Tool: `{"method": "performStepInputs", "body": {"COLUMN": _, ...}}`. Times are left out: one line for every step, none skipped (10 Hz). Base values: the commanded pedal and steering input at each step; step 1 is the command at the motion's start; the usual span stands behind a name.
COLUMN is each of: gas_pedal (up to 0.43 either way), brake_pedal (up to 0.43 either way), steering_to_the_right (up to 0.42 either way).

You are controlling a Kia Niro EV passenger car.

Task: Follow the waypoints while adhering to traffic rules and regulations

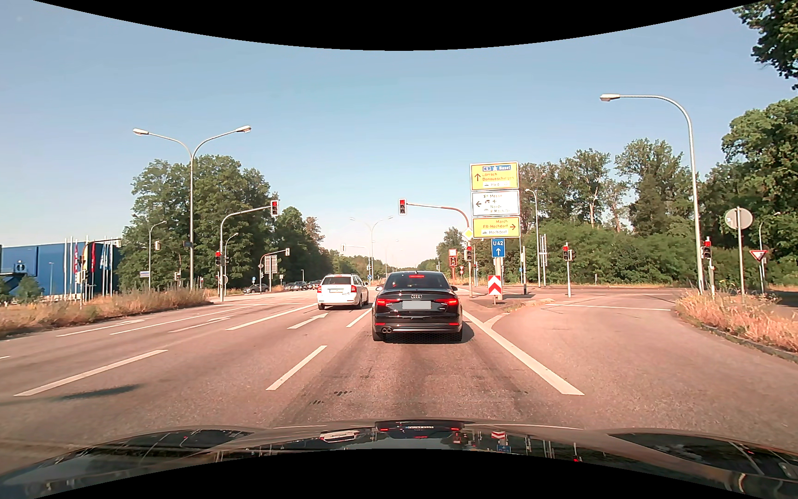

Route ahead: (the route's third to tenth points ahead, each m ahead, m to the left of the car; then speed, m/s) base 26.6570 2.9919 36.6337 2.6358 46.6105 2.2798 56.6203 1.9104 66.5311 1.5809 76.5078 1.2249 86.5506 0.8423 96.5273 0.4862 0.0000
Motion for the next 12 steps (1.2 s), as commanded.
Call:
{"method": "performStepInputs", "body": {"gas_pedal": 0.0, "brake_pedal": 0.14, "steering_to_the_right": 0.0}}
{"method": "performStepInputs", "body": {"gas_pedal": 0.0, "brake_pedal": 0.14, "steering_to_the_right": 0.0}}
{"method": "performStepInputs", "body": {"gas_pedal": 0.0, "brake_pedal": 0.14, "steering_to_the_right": 0.0}}
{"method": "performStepInputs", "body": {"gas_pedal": 0.0, "brake_pedal": 0.14, "steering_to_the_right": 0.0}}
{"method": "performStepInputs", "body": {"gas_pedal": 0.0, "brake_pedal": 0.14, "steering_to_the_right": 0.0}}
{"method": "performStepInputs", "body": {"gas_pedal": 0.0, "brake_pedal": 0.146, "steering_to_the_right": 0.0}}
{"method": "performStepInputs", "body": {"gas_pedal": 0.0, "brake_pedal": 0.146, "steering_to_the_right": 0.0}}
{"method": "performStepInputs", "body": {"gas_pedal": 0.0, "brake_pedal": 0.146, "steering_to_the_right": 0.0}}
{"method": "performStepInputs", "body": {"gas_pedal": 0.0, "brake_pedal": 0.146, "steering_to_the_right": 0.0}}
{"method": "performStepInputs", "body": {"gas_pedal": 0.0, "brake_pedal": 0.146, "steering_to_the_right": 0.0}}
{"method": "performStepInputs", "body": {"gas_pedal": 0.0, "brake_pedal": 0.146, "steering_to_the_right": 0.0}}
{"method": "performStepInputs", "body": {"gas_pedal": 0.0, "brake_pedal": 0.146, "steering_to_the_right": 0.0}}
